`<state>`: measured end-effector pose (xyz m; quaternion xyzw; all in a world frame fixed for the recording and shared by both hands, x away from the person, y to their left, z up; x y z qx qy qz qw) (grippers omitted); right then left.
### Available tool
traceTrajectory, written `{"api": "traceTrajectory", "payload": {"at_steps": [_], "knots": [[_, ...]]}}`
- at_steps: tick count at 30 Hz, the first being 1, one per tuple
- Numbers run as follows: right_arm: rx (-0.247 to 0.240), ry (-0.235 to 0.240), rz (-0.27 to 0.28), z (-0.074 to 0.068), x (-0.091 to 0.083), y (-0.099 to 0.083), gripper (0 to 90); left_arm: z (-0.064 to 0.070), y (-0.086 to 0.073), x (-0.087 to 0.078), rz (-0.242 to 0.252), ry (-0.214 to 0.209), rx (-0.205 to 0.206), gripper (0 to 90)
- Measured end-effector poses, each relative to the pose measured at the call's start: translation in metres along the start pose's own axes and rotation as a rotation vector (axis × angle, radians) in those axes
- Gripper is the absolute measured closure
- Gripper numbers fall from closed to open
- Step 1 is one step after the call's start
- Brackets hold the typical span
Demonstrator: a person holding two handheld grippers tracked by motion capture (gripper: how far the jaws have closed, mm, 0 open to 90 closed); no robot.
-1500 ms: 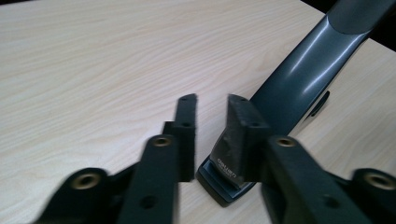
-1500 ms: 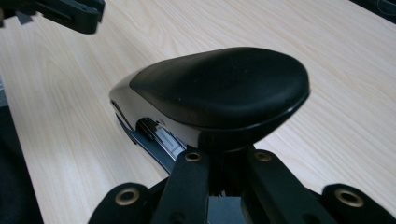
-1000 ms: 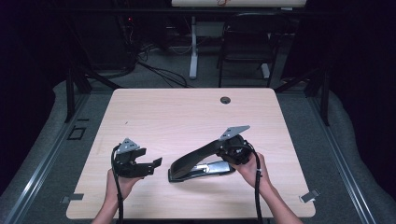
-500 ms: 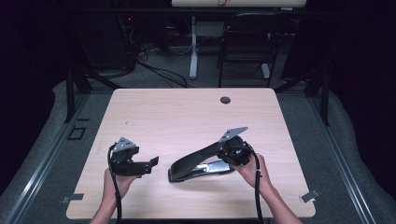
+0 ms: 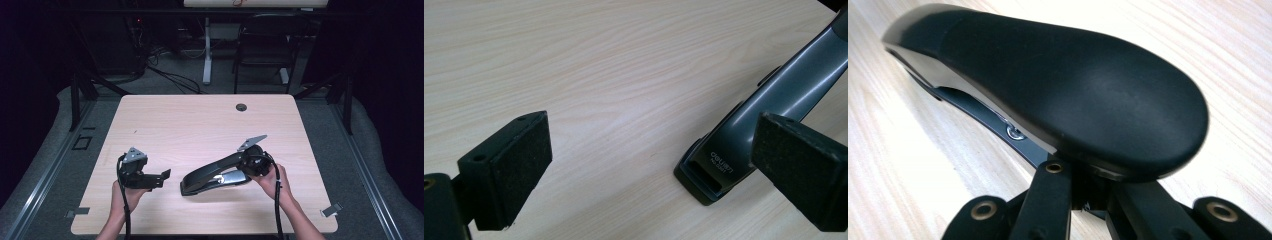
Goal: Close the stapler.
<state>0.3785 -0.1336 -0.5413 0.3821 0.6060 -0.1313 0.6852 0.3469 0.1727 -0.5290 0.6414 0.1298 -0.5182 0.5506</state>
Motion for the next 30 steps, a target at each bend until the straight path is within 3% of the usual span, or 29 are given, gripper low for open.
{"api": "traceTrajectory", "payload": {"at_steps": [10, 21, 26, 30], "knots": [[0.011, -0.017, -0.033, 0.008, 0.006, -0.004, 90.0, -0.001, 0.000, 0.000, -0.005, 0.004, -0.001, 1.3], [0.055, -0.025, -0.094, 0.023, 0.009, -0.013, 90.0, -0.001, 0.000, -0.001, 0.005, 0.006, 0.003, 1.0], [0.108, -0.031, -0.083, 0.036, 0.006, -0.018, 90.0, -0.001, 0.000, -0.001, 0.005, 0.008, 0.009, 1.0], [0.135, -0.034, -0.016, 0.044, -0.010, -0.017, 90.0, -0.001, 0.000, -0.001, 0.004, 0.009, 0.005, 1.0]]}}
Point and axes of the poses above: each handheld gripper's, and its own axes: x roughly forward along the jaws, y roughly out of its top, z roughly to its right, the point moved 6 cm from there along x, roughly forward along the jaws, and after that the axes turned 15 degrees about -z, right-handed, at the moved point
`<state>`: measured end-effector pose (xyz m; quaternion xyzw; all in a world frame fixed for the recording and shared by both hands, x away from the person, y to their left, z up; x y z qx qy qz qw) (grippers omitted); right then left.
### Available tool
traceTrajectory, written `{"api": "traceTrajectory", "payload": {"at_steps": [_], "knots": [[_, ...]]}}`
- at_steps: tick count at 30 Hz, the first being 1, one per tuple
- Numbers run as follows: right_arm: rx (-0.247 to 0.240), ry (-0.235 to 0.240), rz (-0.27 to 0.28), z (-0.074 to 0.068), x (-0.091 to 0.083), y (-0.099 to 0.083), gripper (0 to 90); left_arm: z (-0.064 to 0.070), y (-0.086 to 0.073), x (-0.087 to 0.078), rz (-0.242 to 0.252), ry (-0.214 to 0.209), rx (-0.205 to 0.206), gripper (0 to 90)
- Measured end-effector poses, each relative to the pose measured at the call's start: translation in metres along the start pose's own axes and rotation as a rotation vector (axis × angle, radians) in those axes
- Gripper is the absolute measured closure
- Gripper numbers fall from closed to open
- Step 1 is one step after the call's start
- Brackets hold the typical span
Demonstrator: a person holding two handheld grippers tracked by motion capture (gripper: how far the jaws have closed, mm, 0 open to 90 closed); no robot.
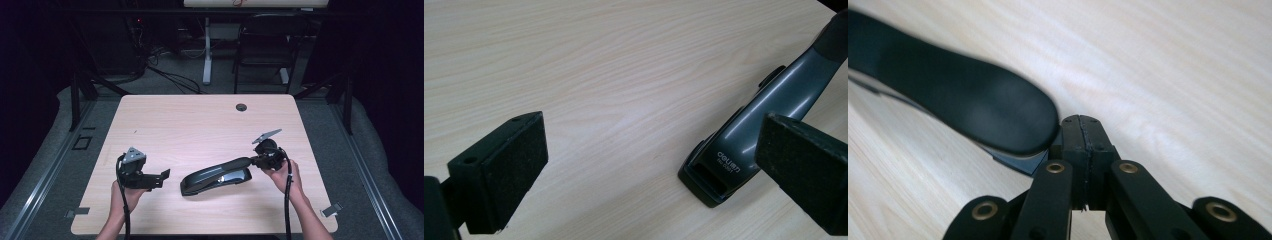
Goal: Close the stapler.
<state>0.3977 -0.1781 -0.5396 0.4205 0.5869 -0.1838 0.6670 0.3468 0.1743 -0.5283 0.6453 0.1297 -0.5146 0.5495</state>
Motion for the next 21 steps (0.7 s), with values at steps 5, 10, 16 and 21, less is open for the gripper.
{"api": "traceTrajectory", "payload": {"at_steps": [5, 10, 16, 21], "knots": [[-0.021, -0.007, 0.078, -0.007, -0.019, 0.006, 90.0, 0.001, 0.000, 0.001, 0.003, -0.001, 0.001, 1.0], [-0.083, 0.005, 0.083, -0.023, -0.025, 0.011, 90.0, 0.002, 0.000, 0.001, 0.001, -0.005, 0.005, 0.8], [-0.093, 0.016, 0.067, -0.025, -0.021, 0.011, 90.0, 0.001, 0.000, 0.001, 0.001, -0.007, 0.007, 0.8], [-0.102, -0.008, 0.025, -0.025, -0.013, 0.009, 90.0, 0.003, 0.000, 0.002, 0.002, -0.011, 0.009, 0.8]]}}
Point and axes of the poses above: each handheld gripper's, and its own axes: x roughly forward along the jaws, y roughly out of its top, z roughly to its right, the point moved 6 cm from there along x, roughly forward along the jaws, and after that the axes turned 15 degrees about -z, right-handed, at the moved point
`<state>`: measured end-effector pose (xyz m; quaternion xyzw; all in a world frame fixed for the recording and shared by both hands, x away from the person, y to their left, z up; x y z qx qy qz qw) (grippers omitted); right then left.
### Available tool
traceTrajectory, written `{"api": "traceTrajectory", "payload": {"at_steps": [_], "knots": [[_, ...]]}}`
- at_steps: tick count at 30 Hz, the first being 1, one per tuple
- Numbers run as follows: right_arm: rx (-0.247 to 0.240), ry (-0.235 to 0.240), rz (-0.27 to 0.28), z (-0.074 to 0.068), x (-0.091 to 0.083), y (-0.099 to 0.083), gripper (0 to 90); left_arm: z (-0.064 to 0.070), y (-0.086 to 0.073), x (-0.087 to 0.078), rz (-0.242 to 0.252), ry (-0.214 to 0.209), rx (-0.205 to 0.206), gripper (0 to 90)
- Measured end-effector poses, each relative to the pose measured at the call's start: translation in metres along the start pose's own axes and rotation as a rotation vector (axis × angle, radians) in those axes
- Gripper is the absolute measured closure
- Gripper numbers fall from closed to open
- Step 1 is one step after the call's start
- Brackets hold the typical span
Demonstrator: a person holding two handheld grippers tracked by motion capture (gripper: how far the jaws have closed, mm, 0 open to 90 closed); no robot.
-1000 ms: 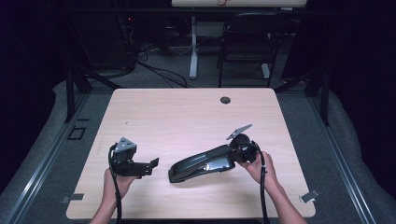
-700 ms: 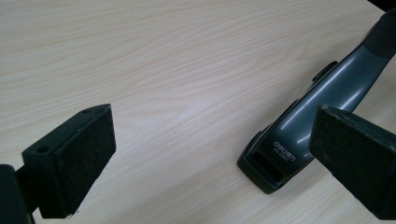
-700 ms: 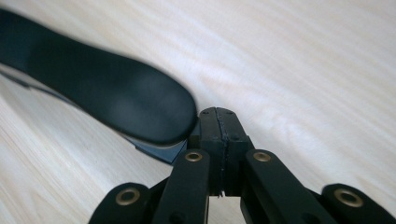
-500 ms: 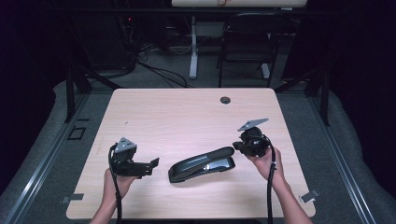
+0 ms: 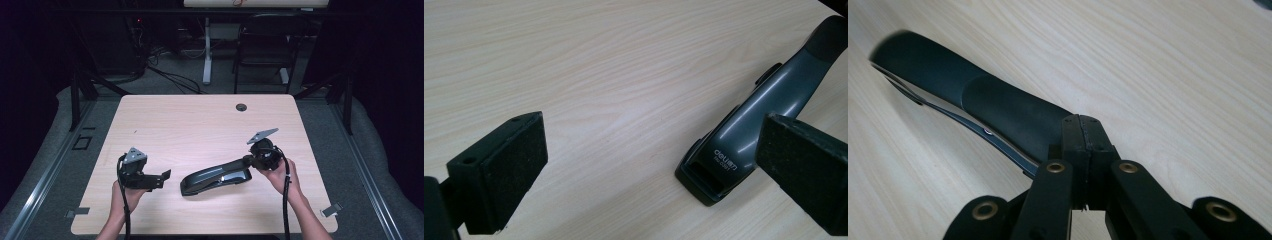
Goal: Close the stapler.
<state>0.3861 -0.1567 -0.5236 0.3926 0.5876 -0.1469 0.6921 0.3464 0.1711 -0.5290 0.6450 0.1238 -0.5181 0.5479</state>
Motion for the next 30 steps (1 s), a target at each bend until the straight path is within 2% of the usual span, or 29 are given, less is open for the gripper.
{"api": "traceTrajectory", "payload": {"at_steps": [8, 11, 21, 23, 28, 30], "knots": [[0.019, 0.001, -0.023, 0.001, 0.008, -0.002, 90.0, 0.000, 0.000, 0.001, -0.008, 0.001, 0.005, 0.9], [0.011, -0.019, -0.053, 0.002, 0.014, -0.003, 90.0, 0.001, 0.000, 0.001, -0.008, 0.000, 0.010, 1.0], [0.022, -0.010, -0.045, 0.002, 0.015, -0.004, 90.0, 0.002, 0.000, 0.002, -0.014, -0.001, 0.011, 1.1], [0.035, 0.004, -0.030, 0.002, 0.016, -0.004, 90.0, 0.002, 0.000, 0.003, -0.015, 0.000, 0.015, 1.2], [0.050, 0.015, -0.033, 0.004, 0.015, -0.004, 90.0, 0.002, 0.000, 0.003, -0.015, 0.001, 0.016, 1.2], [0.055, 0.024, -0.054, 0.004, 0.018, -0.006, 90.0, 0.002, 0.000, 0.003, -0.015, 0.001, 0.015, 1.3]]}}
Point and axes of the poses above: each handheld gripper's, and its own axes: x roughly forward along the jaws, y roughly out of its top, z roughly to its right, the point moved 6 cm from there along x, roughly forward along the jaws, and after that the axes turned 15 degrees about -z, right-handed, at the moved point
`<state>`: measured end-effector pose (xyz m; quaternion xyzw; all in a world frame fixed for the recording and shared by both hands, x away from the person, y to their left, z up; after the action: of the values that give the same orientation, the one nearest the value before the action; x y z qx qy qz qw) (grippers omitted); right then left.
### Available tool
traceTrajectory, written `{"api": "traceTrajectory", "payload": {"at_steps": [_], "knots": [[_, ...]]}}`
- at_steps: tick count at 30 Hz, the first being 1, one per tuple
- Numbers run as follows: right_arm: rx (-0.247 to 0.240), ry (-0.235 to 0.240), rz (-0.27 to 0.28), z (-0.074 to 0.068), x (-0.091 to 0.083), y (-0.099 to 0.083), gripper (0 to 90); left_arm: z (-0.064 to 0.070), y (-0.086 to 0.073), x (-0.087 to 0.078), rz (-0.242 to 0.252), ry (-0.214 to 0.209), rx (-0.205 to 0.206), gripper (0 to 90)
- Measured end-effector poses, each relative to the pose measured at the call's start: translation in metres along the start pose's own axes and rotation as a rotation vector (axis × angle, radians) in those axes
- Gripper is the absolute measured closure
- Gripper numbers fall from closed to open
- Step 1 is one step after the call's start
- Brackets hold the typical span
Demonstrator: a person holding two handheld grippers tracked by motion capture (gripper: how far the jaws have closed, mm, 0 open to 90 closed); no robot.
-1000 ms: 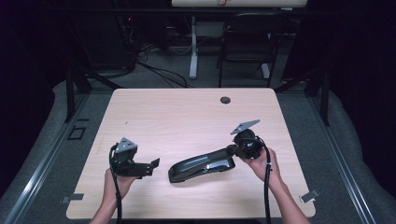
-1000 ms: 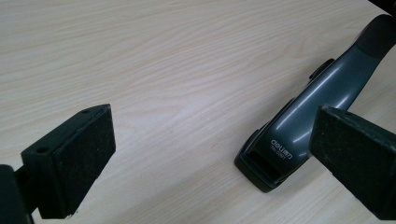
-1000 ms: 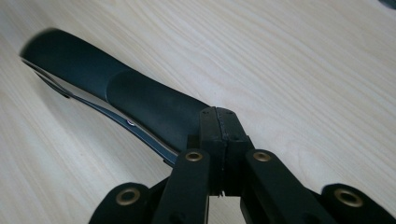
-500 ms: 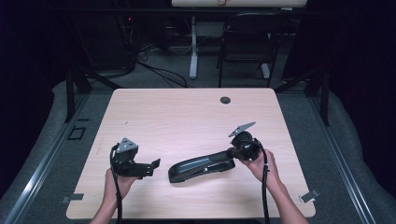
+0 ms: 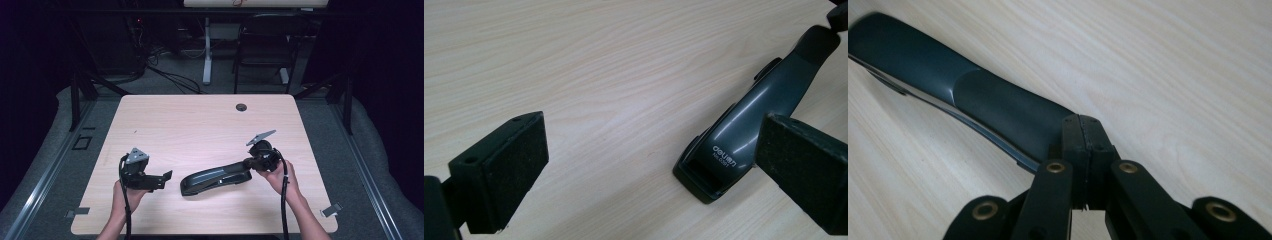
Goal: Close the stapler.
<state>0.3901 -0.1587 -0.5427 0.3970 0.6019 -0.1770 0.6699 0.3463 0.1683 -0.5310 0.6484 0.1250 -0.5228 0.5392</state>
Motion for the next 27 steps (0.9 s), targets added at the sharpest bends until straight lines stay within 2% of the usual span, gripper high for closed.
{"api": "traceTrajectory", "payload": {"at_steps": [4, 13, 18, 21, 27], "knots": [[0.025, 0.045, 0.022, 0.003, -0.001, -0.001, 90.0, 0.000, 0.000, 0.000, 0.001, 0.001, 0.002, 1.3], [0.025, 0.042, 0.024, 0.003, -0.001, -0.001, 90.0, 0.000, 0.000, 0.000, 0.000, -0.002, 0.006, 1.5], [0.014, 0.035, 0.050, 0.000, -0.010, 0.002, 90.0, 0.000, 0.000, 0.000, 0.001, -0.005, 0.005, 1.5], [0.009, 0.037, 0.085, 0.000, -0.020, 0.004, 85.9, 0.000, 0.000, -0.001, 0.001, -0.006, 0.006, 1.4], [0.003, 0.028, 0.104, 0.000, -0.029, 0.005, 73.7, 0.000, 0.000, 0.000, 0.001, -0.007, 0.009, 1.5]]}}
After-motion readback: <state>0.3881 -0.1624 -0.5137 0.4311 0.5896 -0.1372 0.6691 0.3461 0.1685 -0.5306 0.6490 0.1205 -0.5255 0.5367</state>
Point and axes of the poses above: each handheld gripper's, and its own axes: x roughly forward along the jaws, y roughly out of its top, z roughly to its right, the point moved 6 cm from there along x, roughly forward along the jaws, and after that the axes turned 15 degrees about -z, right-handed, at the moved point
